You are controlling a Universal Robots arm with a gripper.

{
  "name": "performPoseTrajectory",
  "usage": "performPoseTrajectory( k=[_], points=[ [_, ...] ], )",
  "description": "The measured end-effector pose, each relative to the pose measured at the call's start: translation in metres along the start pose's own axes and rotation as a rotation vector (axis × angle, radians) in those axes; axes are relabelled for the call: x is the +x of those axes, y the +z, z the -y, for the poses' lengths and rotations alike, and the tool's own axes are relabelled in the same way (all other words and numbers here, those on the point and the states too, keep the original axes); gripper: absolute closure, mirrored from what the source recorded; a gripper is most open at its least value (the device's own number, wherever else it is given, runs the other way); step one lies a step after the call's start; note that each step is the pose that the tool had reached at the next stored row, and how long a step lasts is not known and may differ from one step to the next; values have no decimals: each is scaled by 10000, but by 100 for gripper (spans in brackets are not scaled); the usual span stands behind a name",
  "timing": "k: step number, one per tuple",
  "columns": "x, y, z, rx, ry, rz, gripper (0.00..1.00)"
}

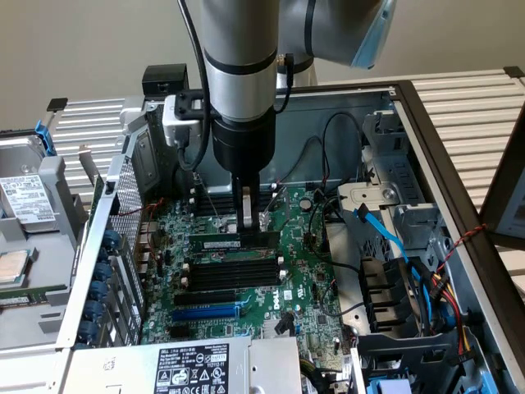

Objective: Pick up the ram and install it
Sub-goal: 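Insert the ram into the slot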

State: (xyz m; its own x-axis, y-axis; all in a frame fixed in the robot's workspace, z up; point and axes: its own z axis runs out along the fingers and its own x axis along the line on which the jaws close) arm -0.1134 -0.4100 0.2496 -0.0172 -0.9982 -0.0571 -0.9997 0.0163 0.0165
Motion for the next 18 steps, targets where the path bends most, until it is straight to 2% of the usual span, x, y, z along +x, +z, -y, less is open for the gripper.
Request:
performPoseTrajectory(
  k=[7, 18],
  points=[
    [139, 87, -13, -22, -5, -1, 86],
    [173, 111, -40, -18, -18, 0, 86]
  ],
)
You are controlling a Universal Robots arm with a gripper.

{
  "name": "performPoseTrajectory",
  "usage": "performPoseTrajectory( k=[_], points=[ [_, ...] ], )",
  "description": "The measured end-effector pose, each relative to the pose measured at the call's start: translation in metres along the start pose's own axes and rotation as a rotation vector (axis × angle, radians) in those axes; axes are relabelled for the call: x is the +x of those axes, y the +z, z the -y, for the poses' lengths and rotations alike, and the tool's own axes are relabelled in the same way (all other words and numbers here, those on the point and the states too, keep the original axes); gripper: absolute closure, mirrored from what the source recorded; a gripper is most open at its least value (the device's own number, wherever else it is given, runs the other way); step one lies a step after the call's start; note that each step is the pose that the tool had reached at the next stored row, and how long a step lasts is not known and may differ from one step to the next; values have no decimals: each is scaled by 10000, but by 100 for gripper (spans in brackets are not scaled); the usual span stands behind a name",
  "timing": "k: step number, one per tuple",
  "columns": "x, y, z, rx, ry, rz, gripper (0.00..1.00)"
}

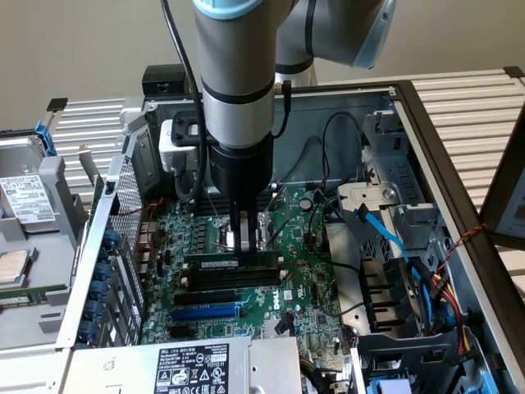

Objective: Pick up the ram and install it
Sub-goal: 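Insert the ram into the slot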

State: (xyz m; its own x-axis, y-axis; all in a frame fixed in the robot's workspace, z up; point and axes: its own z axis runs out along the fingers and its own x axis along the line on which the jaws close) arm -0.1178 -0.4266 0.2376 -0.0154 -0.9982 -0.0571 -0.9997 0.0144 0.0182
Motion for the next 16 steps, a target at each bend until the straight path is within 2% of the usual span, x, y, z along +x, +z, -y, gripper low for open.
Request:
performPoseTrajectory(
  k=[3, 7, 8, 12, 16],
  points=[
    [4, 22, 0, -1, -20, -22, 86],
    [5, 37, 1, 0, -81, -139, 86],
    [6, 37, 1, -2, -117, -153, 86],
    [1, 39, -1, -2, -147, -183, 86],
    [-21, 40, 0, -2, -155, -185, 86]
  ],
)
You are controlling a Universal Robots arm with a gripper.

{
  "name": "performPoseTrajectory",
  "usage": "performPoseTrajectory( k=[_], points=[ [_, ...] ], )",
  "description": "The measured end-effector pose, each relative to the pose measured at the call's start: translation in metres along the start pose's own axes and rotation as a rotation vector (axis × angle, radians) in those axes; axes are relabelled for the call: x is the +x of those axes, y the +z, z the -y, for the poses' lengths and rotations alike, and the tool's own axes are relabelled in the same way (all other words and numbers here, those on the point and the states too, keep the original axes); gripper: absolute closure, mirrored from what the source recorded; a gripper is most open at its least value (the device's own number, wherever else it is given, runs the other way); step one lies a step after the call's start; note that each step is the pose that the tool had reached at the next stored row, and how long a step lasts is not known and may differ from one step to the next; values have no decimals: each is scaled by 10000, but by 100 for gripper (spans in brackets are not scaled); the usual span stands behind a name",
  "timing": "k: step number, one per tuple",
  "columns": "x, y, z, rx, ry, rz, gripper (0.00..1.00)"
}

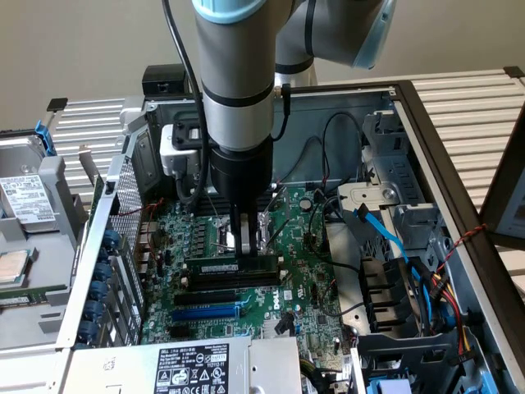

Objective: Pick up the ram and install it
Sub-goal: 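Insert the ram into the slot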

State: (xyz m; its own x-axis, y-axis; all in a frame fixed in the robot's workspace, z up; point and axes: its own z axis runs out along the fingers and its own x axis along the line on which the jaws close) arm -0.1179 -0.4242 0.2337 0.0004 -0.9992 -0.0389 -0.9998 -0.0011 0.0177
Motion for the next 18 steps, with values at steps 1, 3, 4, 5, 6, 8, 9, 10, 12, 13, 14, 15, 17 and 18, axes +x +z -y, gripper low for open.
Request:
performPoseTrajectory(
  k=[1, 3, 4, 5, 6, 8, 9, 10, 12, 13, 14, 15, 17, 18],
  points=[
    [0, 0, 0, -1, 0, -1, 86],
    [-1, 5, 1, 1, -1, -1, 86],
    [0, 6, 0, 1, 0, -2, 86],
    [0, 9, 0, 1, 0, -2, 86],
    [0, 10, 0, 0, -1, -3, 86],
    [0, 12, 0, 0, 0, -3, 86],
    [0, 12, 0, 0, 0, -2, 86],
    [0, 13, 0, 1, 0, -1, 86],
    [0, 13, 0, 1, 2, -2, 86],
    [0, 13, 0, 1, 11, -1, 86],
    [0, 13, 0, 1, 25, -1, 86],
    [0, 13, 0, 4, 56, 0, 86],
    [0, 14, 0, 6, 124, 2, 86],
    [1, 13, 0, 6, 125, 1, 86]
  ],
)
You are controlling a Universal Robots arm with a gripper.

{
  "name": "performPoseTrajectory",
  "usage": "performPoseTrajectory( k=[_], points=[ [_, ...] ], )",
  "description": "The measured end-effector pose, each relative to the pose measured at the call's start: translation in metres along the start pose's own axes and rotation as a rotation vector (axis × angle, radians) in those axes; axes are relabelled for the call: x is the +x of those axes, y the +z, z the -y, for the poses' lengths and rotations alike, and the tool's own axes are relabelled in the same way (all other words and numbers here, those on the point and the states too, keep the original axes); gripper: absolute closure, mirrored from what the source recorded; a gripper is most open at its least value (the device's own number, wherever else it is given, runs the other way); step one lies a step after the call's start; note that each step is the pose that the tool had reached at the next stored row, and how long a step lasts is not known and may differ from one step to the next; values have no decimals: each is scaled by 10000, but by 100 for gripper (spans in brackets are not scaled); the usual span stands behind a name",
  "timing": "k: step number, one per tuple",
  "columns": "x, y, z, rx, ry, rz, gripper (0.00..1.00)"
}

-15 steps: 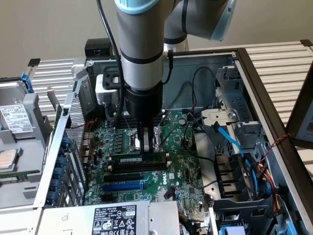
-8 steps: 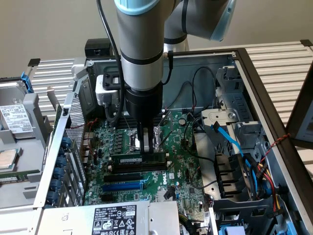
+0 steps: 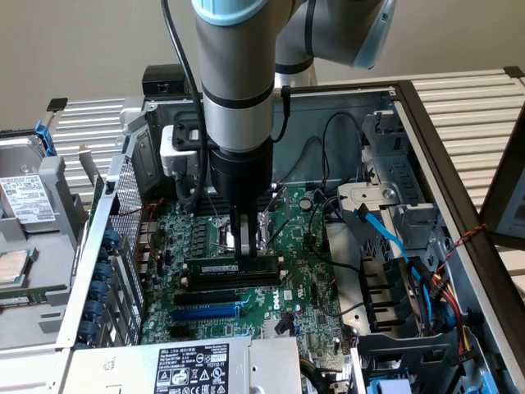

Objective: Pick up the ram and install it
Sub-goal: 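Insert the ram into the slot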

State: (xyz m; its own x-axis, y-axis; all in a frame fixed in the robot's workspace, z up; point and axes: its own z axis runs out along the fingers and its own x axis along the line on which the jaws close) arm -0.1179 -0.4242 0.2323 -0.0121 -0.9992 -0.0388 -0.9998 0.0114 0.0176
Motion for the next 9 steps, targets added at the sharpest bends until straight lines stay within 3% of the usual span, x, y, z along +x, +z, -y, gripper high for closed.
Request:
performPoseTrajectory(
  k=[9],
  points=[
    [19, 7, -3, 3, 26, 1, 86]
  ],
)
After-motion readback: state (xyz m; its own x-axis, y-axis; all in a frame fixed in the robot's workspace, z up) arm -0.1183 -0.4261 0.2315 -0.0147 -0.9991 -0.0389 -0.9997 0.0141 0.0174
